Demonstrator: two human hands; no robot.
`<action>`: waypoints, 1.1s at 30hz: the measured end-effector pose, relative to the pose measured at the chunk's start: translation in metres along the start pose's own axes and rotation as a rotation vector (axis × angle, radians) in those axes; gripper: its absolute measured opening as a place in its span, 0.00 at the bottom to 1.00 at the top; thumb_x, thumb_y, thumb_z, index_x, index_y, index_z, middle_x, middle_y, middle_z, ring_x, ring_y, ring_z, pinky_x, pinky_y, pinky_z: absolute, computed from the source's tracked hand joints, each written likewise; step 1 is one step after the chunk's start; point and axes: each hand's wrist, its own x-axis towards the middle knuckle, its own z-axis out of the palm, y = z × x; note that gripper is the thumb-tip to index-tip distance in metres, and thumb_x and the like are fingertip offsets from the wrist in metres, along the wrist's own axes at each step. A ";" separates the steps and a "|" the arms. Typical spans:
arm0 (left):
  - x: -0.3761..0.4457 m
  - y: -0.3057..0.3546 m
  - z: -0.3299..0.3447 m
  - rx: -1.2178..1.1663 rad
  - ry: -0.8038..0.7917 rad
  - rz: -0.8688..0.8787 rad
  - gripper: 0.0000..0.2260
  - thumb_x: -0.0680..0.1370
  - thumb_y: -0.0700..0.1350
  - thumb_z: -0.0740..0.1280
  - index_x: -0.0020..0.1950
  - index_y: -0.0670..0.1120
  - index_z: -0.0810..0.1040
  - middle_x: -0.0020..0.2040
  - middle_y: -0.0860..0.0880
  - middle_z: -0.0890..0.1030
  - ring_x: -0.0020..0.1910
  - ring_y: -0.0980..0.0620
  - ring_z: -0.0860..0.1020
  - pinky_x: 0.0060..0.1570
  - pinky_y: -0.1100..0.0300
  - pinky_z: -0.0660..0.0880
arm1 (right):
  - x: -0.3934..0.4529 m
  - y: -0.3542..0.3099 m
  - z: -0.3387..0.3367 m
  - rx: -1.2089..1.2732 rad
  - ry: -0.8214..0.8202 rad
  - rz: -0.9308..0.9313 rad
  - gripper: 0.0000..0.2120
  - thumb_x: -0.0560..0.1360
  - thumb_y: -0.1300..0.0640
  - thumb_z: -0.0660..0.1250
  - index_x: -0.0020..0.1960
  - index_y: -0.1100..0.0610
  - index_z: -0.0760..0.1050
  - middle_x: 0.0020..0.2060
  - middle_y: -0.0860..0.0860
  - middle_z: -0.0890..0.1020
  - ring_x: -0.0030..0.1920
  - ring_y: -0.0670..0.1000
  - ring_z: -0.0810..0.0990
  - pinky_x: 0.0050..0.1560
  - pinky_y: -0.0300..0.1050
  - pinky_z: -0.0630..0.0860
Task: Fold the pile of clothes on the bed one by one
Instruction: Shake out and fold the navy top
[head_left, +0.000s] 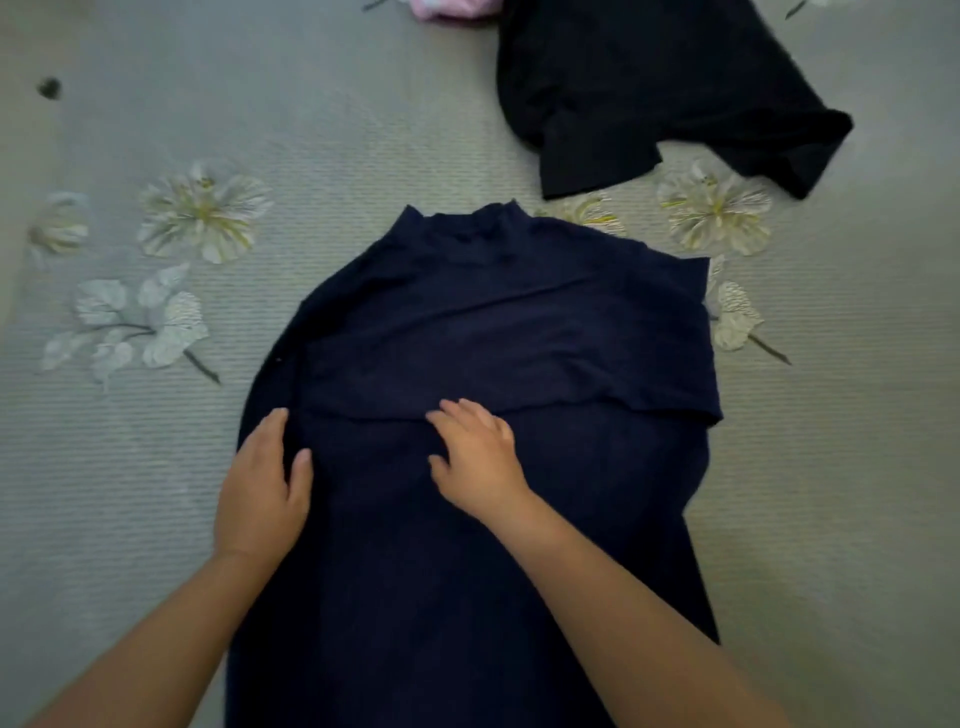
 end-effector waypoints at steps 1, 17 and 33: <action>-0.002 -0.004 -0.001 -0.001 -0.001 0.006 0.21 0.77 0.36 0.62 0.68 0.32 0.64 0.67 0.34 0.68 0.66 0.37 0.67 0.65 0.47 0.62 | -0.008 0.007 0.002 -0.003 0.028 -0.008 0.21 0.77 0.58 0.60 0.70 0.57 0.64 0.72 0.51 0.62 0.72 0.51 0.56 0.71 0.49 0.50; 0.044 0.012 0.066 0.573 -0.199 0.226 0.27 0.80 0.57 0.46 0.75 0.49 0.43 0.76 0.47 0.40 0.74 0.47 0.39 0.70 0.51 0.36 | -0.033 0.175 -0.085 -0.459 0.052 0.364 0.32 0.76 0.69 0.52 0.75 0.56 0.43 0.75 0.55 0.43 0.75 0.55 0.43 0.72 0.50 0.43; -0.151 -0.070 0.028 0.241 -0.012 -0.307 0.23 0.74 0.39 0.67 0.65 0.28 0.67 0.57 0.29 0.74 0.53 0.31 0.73 0.53 0.41 0.70 | -0.066 0.024 0.030 -0.446 -0.111 -0.256 0.23 0.80 0.58 0.53 0.74 0.58 0.55 0.75 0.55 0.50 0.75 0.54 0.44 0.72 0.49 0.39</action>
